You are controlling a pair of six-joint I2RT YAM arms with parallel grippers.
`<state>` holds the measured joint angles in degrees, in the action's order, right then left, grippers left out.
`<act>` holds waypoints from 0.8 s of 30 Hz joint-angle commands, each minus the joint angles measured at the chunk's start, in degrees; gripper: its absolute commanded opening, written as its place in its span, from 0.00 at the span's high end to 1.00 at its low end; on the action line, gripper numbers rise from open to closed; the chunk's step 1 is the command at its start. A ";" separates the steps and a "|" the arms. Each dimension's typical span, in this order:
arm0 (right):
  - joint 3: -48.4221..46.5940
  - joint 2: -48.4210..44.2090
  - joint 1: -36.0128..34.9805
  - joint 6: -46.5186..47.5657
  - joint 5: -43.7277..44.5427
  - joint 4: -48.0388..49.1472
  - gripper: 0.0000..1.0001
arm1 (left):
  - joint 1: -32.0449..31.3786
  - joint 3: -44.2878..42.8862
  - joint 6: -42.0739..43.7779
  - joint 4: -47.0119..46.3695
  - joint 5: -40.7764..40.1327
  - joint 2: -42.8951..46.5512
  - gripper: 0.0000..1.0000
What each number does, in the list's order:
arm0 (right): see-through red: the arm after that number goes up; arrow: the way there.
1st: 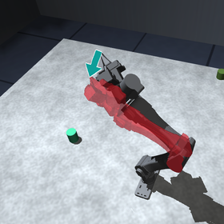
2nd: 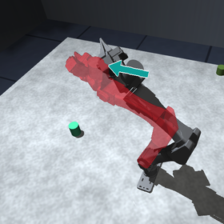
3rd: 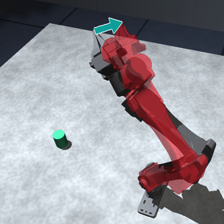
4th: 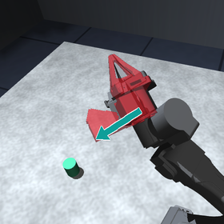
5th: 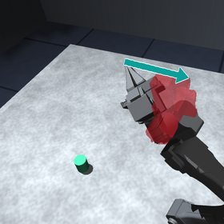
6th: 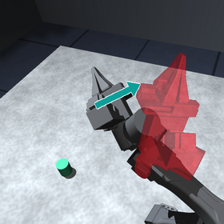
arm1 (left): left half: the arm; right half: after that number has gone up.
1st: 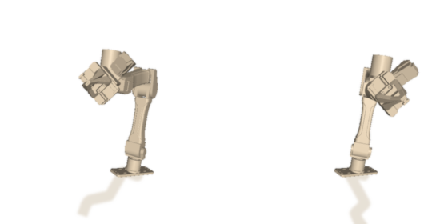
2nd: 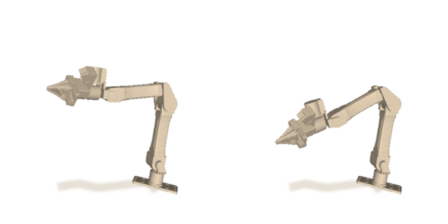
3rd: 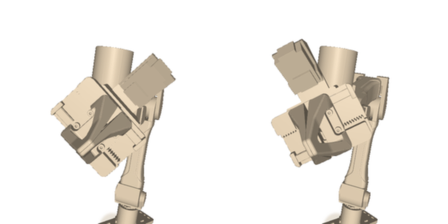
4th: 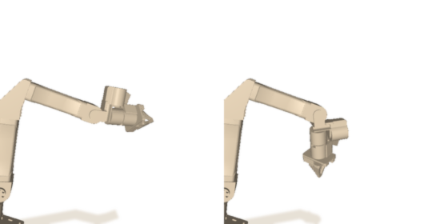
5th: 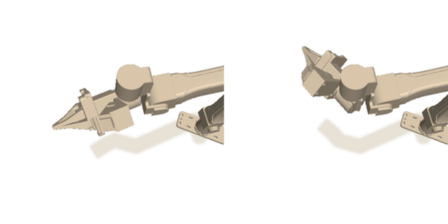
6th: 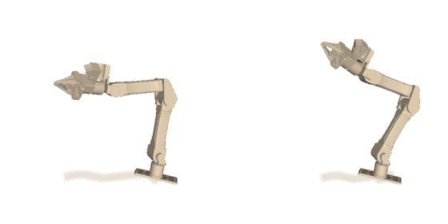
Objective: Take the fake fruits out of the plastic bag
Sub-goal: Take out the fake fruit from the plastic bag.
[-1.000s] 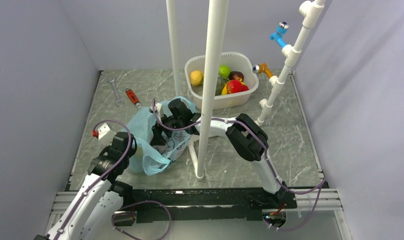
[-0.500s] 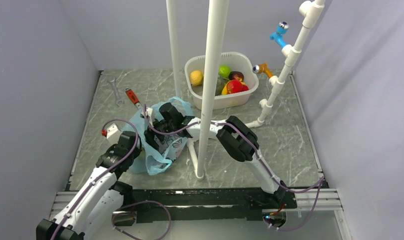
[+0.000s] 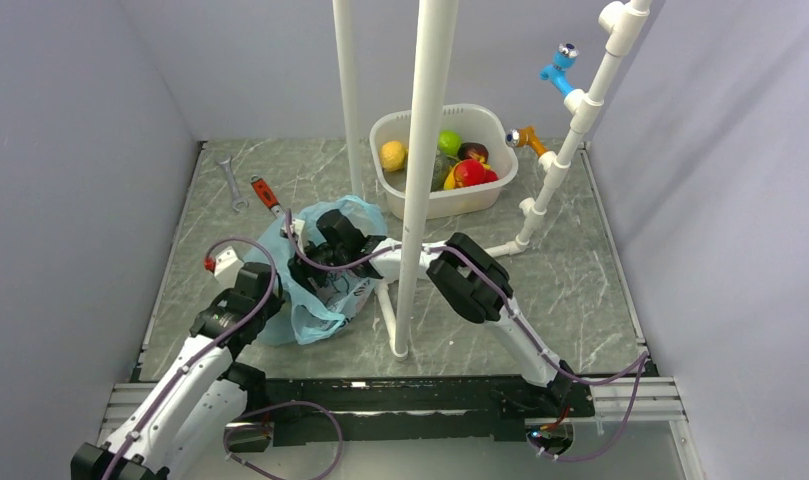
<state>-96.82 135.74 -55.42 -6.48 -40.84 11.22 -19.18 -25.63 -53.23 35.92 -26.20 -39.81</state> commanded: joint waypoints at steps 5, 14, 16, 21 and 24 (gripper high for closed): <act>9.76 -15.68 1.95 -1.58 9.46 1.91 0.94 | 0.28 -8.31 1.55 10.42 -1.08 9.41 0.79; 23.38 -33.34 4.97 -3.70 13.36 -2.20 0.99 | 0.29 -16.67 7.93 16.73 -1.76 14.58 0.69; 25.16 -36.70 5.56 -3.63 14.73 -3.34 0.99 | 0.28 -17.95 9.18 17.12 -1.16 13.85 0.66; 26.53 -40.69 9.75 -5.72 12.98 -6.43 0.99 | 0.28 -20.46 12.33 16.16 1.44 12.83 0.42; 27.21 -41.80 11.21 -5.31 13.97 -8.58 0.99 | 0.28 -21.78 13.98 15.28 3.67 13.20 0.20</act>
<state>-70.54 96.38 -46.72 -10.96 -27.59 6.07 -19.18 -44.05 -42.92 52.29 -25.78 -26.63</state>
